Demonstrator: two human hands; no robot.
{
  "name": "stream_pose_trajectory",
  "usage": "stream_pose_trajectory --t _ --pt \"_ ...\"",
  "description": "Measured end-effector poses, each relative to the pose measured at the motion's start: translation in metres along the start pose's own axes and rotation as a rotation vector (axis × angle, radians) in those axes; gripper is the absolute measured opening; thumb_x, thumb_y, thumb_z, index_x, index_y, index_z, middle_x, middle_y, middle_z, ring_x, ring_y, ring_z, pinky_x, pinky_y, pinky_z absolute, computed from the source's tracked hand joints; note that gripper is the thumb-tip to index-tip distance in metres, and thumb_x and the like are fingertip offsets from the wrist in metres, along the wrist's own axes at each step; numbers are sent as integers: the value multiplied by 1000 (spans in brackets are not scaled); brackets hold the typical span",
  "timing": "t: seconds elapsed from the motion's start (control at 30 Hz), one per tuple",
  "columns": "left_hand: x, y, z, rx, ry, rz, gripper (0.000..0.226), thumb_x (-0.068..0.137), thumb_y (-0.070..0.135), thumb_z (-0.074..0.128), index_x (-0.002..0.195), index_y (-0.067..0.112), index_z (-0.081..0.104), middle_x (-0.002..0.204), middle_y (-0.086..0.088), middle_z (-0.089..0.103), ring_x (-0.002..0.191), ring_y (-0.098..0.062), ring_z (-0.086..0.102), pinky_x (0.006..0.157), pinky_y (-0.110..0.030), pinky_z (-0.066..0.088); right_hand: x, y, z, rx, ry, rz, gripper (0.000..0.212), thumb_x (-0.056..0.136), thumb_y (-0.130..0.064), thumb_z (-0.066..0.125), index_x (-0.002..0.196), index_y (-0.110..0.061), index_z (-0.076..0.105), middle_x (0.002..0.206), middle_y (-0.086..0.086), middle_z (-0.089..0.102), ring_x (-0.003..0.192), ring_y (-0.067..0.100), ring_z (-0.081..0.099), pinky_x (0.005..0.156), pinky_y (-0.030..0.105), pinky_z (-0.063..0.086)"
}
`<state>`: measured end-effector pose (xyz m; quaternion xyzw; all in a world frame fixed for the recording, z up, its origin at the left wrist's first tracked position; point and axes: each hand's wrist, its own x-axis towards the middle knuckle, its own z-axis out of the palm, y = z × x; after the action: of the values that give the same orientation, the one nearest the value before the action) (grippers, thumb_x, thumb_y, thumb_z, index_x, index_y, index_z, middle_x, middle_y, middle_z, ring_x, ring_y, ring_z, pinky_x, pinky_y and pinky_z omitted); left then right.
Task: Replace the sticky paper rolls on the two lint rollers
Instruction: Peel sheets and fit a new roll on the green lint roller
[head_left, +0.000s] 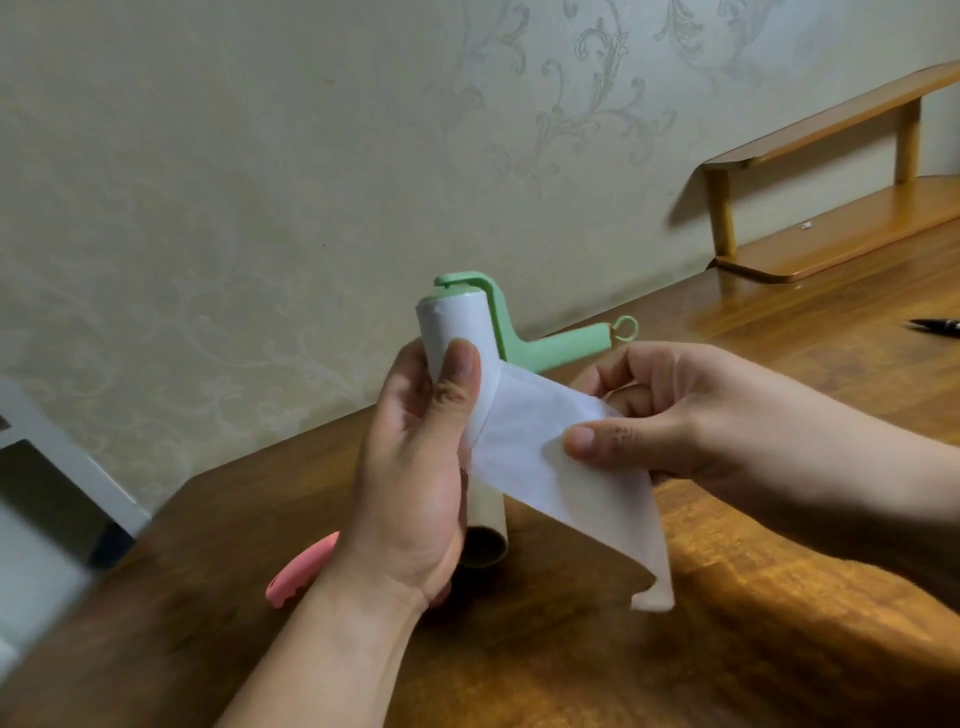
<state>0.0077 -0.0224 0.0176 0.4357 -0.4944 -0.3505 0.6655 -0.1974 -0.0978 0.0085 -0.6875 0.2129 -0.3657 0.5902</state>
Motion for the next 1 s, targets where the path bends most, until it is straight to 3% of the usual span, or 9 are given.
stream_pose_trajectory --t 0.17,0.3,0.43,0.6,0.67,0.73,0.8,0.87,1.0 --pt "4 4 1 42 50 0 45 90 48 79 131 31 73 115 -6 81 104 -25 80 84 -41 67 0 -6 -5 -91 30 32 28 75 -35 88 93 -15 81 93 11 84 86 27 81 88 49 63" --pt "4 3 0 56 64 -31 37 94 49 76 123 27 76 116 -11 82 101 -24 81 80 -39 67 2 -7 -10 -98 64 11 11 85 -22 89 91 -17 82 94 17 83 88 41 80 91 59 61" --pt "3 7 -2 57 89 -125 57 103 54 67 138 10 72 130 -28 77 118 -39 79 92 -46 67 3 -7 -15 -63 46 -30 17 74 -26 83 91 -23 83 95 18 82 80 32 74 80 54 53" --pt "6 8 -10 38 95 -179 52 112 56 56 110 17 90 112 -15 85 100 -26 84 79 -36 68 8 -4 -21 41 10 -35 19 73 -17 78 87 -28 84 88 10 78 79 29 71 73 41 53" --pt "5 6 -9 38 76 -208 62 108 66 55 122 13 85 120 -19 83 104 -30 82 83 -41 67 9 -4 -22 86 0 -25 21 73 -15 76 86 -29 84 87 8 77 74 24 72 63 33 58" --pt "4 5 -7 69 39 -222 72 100 69 61 137 8 74 124 -24 79 98 -33 82 75 -41 66 9 -3 -24 112 5 -18 23 73 -13 75 86 -29 84 88 7 77 74 22 72 60 29 59" --pt "5 1 -8 64 54 -223 67 94 57 76 139 7 68 132 -28 76 112 -46 80 89 -55 68 10 0 -25 99 33 -28 22 74 -14 75 89 -27 83 92 8 76 80 26 72 68 36 56" --pt "7 0 -11 43 87 -209 52 91 45 84 130 14 69 130 -24 78 125 -44 75 108 -64 57 10 2 -24 65 67 -46 21 75 -16 75 92 -25 83 96 9 78 84 28 72 76 43 52" --pt "8 4 -9 -47 25 -189 43 90 28 84 128 22 65 121 -8 83 113 -25 80 91 -45 66 8 1 -25 -9 72 -34 35 71 -22 94 104 -20 82 106 12 83 96 32 81 84 44 61"
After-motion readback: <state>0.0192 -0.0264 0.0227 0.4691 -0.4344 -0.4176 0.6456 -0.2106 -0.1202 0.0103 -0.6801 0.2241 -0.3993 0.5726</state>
